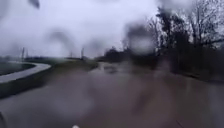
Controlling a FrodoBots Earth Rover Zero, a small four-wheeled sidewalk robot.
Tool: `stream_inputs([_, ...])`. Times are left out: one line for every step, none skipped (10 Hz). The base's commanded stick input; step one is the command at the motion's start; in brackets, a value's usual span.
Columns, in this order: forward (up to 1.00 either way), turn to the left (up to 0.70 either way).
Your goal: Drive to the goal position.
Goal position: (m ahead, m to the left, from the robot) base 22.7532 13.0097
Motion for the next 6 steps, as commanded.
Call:
stream_inputs([0.7,0.0])
stream_inputs([0.7,0.0])
stream_inputs([0.7,0.0])
stream_inputs([0.7,0.0])
stream_inputs([0.7,0.0])
stream_inputs([0.7,0.0])
